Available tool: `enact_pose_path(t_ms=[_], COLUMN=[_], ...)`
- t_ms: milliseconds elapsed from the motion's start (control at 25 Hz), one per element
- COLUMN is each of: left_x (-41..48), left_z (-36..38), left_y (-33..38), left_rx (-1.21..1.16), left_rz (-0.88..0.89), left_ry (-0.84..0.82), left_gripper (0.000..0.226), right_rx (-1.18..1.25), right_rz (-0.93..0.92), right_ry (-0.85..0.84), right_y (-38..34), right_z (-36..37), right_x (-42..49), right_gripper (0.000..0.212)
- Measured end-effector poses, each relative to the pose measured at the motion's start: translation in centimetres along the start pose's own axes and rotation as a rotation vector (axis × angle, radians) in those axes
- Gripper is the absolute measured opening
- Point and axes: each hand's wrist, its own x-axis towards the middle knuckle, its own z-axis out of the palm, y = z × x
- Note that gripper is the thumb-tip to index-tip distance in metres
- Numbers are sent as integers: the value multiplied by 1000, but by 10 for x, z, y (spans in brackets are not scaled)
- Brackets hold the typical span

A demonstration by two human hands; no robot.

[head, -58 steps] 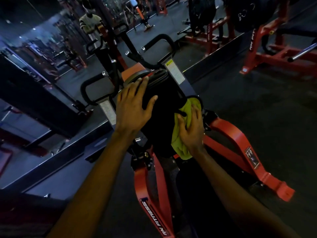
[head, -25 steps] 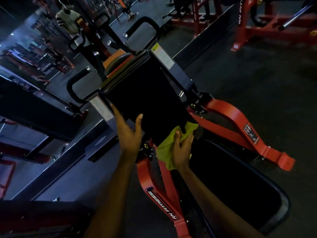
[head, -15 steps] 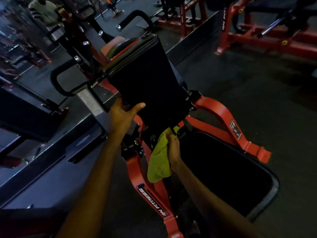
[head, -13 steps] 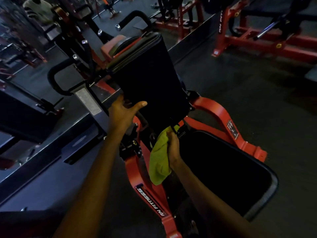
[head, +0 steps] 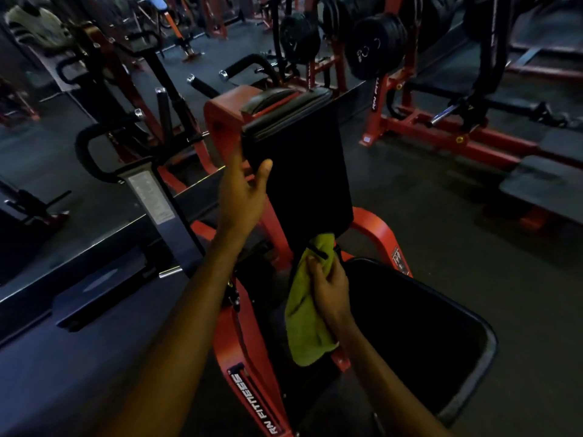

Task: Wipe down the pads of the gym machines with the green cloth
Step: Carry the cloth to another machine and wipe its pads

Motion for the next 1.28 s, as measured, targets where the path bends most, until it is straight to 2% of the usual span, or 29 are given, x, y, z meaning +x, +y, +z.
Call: enact_pose_path(t_ms=[120, 280, 400, 600, 640, 760, 800, 880, 960, 1080, 1200, 1280], left_x=[18, 19, 30, 37, 38, 41, 41, 41, 39, 33, 28, 25], left_z=[-12, -24, -32, -33, -33, -36, -37, -33, -26, -15, -8, -3], left_y=[-1, -8, -14, -15, -16, -18, -16, -14, -15, -16, -12, -11], left_rx=[-19, 18, 32, -18, -46, -89, -79, -75, -112, -75, -111, -140], left_rz=[167, 103, 106, 70, 65, 59, 64, 88, 89, 58, 69, 64], left_ry=[-32, -58, -83, -87, -92, -111, -109, -82, -77, -74, -39, -21], left_gripper=[73, 57, 50, 48, 48, 46, 42, 38, 52, 74, 75, 75], right_rx=[-136, -537, -673, -982, -1012, -949, -950, -1005, -988, -833, -864, -772], right_rz=[-384, -822, -1021, -1216, -1212, -1003, -993, -1084, -1098, -923, -958, -925], right_ry=[115, 129, 112, 1, 13, 83, 57, -41, -48, 115, 94, 111], right_y=[-59, -130, -178, -220, -225, -242, -243, -241, -240, -235, -219, -219], right_z=[-1, 8, 16, 32, 28, 16, 16, 17, 14, 10, 13, 8], right_x=[21, 67, 87, 104, 110, 126, 125, 123, 128, 139, 136, 140], right_gripper=[32, 53, 58, 48, 48, 52, 53, 54, 52, 50, 51, 48])
